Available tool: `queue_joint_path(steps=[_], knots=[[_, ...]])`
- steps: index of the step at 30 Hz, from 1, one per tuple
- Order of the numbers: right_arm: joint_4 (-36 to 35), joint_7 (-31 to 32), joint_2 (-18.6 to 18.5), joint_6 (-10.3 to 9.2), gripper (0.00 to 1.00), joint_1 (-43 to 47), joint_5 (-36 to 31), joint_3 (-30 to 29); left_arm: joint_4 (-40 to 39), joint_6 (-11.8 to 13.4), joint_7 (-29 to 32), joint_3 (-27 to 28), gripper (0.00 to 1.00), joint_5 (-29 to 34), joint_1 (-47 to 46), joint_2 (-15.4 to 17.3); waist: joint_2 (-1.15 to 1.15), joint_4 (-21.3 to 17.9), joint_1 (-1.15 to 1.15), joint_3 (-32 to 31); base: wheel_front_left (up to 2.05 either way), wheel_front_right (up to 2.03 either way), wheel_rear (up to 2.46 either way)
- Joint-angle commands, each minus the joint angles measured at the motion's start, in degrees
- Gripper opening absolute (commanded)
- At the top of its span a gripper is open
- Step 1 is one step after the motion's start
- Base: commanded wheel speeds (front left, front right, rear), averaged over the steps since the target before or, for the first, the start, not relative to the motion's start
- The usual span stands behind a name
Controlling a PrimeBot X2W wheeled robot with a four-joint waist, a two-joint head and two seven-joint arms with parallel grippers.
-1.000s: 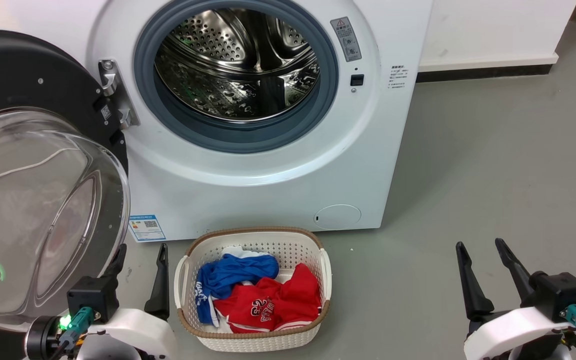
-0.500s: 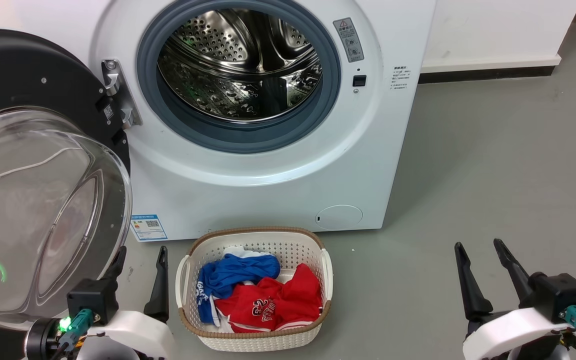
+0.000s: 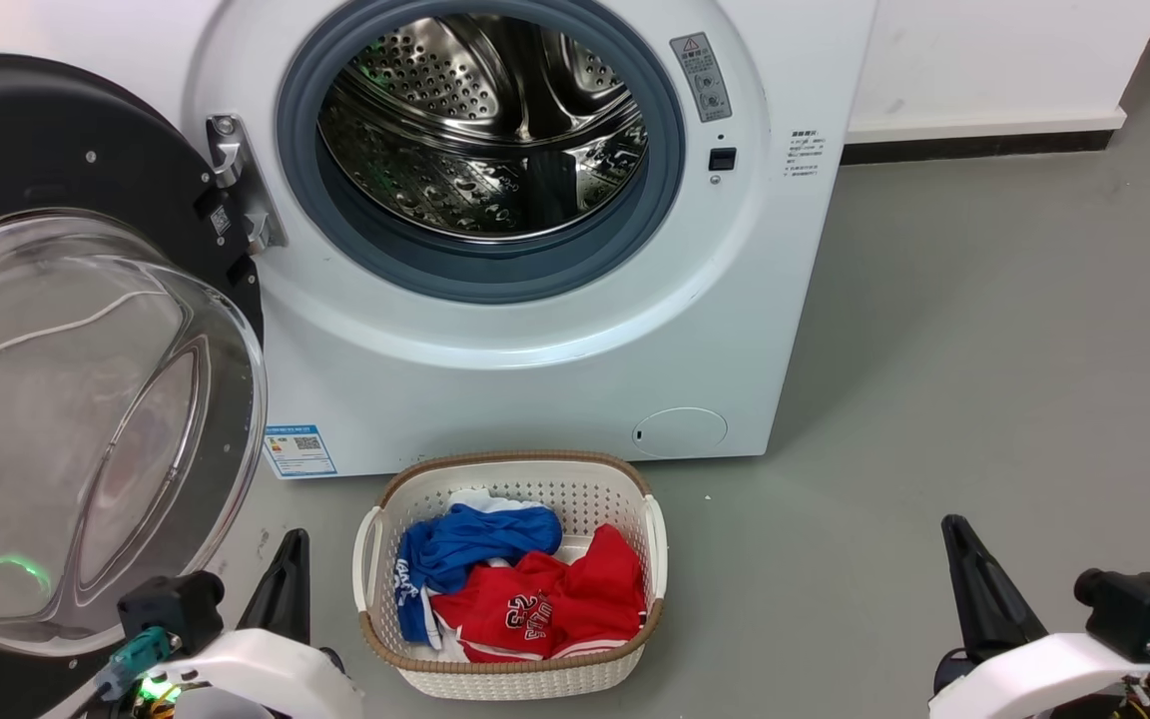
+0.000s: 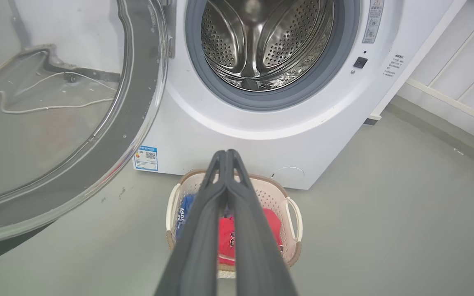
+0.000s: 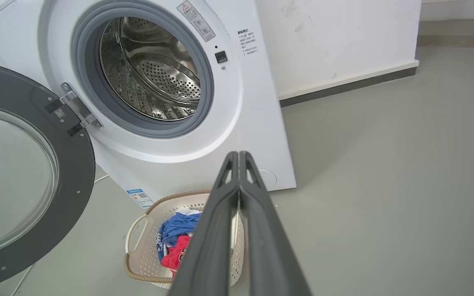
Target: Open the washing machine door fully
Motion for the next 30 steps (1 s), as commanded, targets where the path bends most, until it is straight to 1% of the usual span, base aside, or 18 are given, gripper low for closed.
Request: queue_joint_path(steps=[1,13,30], knots=[[-0.59,0.19,-0.32,0.01,0.00,-1.96,2.56,-0.17,-0.41,-0.67,0.28,1.16,0.00,-1.89,-1.66,0.04,0.00,0.04,0.00,0.02,0.00,0.00,0.00],[0.98,1.41,-0.60,0.01,0.00,-3.35,14.88,-0.72,1.74,-3.99,1.96,4.53,0.00,-11.44,-2.77,-2.54,0.00,0.41,0.00,0.20,0.00,0.00,0.00],[2.82,3.01,-0.80,0.01,0.00,-4.96,29.52,-1.54,3.83,-7.89,4.04,8.70,0.00,-22.87,-3.91,-5.74,0.00,0.93,0.00,0.47,0.00,0.00,0.00]])
